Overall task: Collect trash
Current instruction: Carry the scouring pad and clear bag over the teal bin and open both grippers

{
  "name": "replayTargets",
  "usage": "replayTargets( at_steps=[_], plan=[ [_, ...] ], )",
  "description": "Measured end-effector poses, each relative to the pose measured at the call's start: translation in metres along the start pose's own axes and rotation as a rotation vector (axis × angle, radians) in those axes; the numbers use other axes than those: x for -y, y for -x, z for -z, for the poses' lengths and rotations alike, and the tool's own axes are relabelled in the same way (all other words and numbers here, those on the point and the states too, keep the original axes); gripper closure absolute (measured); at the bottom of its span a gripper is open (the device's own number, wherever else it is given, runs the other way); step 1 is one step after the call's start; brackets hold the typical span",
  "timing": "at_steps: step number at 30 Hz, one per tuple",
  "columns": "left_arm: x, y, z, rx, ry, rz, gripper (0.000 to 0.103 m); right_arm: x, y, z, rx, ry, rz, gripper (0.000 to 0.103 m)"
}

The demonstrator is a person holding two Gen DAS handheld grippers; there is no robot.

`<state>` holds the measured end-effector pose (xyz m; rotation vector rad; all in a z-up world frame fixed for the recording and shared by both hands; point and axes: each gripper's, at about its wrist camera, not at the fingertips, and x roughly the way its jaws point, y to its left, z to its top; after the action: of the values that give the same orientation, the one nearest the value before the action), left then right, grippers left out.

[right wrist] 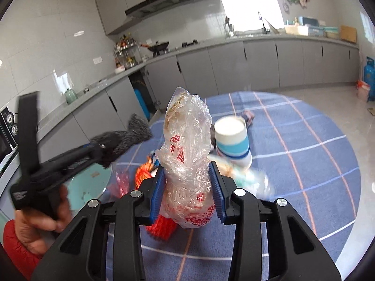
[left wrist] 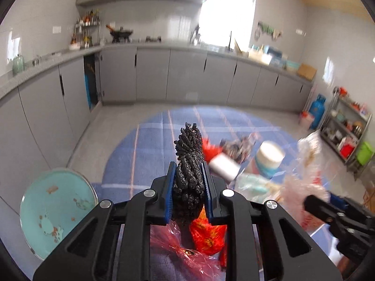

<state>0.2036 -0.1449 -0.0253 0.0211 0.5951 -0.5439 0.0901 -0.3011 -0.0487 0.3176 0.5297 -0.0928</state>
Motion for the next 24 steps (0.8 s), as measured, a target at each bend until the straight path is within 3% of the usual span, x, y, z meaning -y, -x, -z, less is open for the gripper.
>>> replayTargets(
  at_steps=[6, 17, 24],
  plan=[
    [-0.025, 0.045, -0.005, 0.102, 0.018, -0.091, 0.082, -0.017, -0.008, -0.010, 0.011, 0.019, 0.001, 0.065],
    [-0.119, 0.090, 0.034, 0.057, 0.193, -0.328, 0.082, -0.105, -0.057, -0.013, -0.077, 0.098, -0.189, 0.065],
    [-0.158, 0.106, 0.049, 0.052, 0.272, -0.398, 0.082, -0.165, -0.085, -0.006, -0.131, 0.148, -0.274, 0.064]
  ],
)
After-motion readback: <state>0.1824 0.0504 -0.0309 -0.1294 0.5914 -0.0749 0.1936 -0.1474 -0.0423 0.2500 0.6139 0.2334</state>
